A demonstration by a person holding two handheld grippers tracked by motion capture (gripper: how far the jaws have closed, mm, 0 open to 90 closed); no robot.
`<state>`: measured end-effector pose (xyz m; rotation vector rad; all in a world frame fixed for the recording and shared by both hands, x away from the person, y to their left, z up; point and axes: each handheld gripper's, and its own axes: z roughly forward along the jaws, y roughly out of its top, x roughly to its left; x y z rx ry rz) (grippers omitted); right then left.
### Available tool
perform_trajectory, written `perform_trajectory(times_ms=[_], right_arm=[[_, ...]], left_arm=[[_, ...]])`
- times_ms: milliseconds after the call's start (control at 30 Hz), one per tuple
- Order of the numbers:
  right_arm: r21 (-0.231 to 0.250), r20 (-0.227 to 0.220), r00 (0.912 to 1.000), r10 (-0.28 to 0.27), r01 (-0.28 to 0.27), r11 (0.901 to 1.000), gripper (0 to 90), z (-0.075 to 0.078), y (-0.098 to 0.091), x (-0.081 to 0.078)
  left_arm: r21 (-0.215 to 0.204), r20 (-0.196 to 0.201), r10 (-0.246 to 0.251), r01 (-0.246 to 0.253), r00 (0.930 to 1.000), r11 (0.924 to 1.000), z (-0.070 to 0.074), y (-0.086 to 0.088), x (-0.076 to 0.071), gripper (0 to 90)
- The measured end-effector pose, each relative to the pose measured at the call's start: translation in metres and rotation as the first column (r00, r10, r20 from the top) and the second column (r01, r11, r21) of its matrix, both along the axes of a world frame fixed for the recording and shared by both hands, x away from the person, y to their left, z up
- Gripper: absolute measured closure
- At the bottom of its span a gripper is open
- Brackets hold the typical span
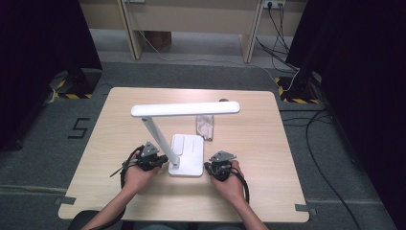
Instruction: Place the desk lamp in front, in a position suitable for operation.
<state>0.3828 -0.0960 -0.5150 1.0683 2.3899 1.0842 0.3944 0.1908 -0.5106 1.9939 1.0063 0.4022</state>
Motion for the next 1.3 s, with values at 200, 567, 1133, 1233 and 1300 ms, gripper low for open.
perform_trajectory(times_ms=[200, 567, 1133, 1233, 1300], right_arm=[[0.001, -0.002, 0.9999, 0.01, -0.01, 0.9999, 90.0, 0.0, 0.004, 0.003], [0.002, 0.006, 1.0, 0.002, -0.002, 1.0, 90.0, -0.001, 0.01, 0.007], [-0.003, 0.016, 0.9999, -0.004, 0.004, 1.0, 90.0, -0.001, 0.015, 0.012], [-0.002, 0.016, 0.9999, -0.002, 0.002, 1.0, 90.0, -0.001, 0.021, 0.014], [-0.004, 0.02, 0.9998, 0.005, -0.005, 1.0, 90.0, -0.002, 0.024, 0.015]], left_arm=[[-0.005, -0.006, -0.007, 0.007, 1.0, 1.0, -0.001, -0.001, 0.0, 87.9], [0.004, -0.011, 0.0, 0.0, 0.9999, 1.0, -0.001, -0.001, -0.001, 88.1], [0.016, -0.008, 0.015, -0.015, 0.9999, 0.9998, -0.001, 0.003, -0.003, 88.0], [0.017, -0.009, 0.026, -0.026, 0.9996, 0.9995, -0.001, 0.008, -0.004, 87.7], [0.018, -0.01, 0.035, -0.035, 0.9993, 0.9992, -0.001, 0.012, -0.004, 87.5]])
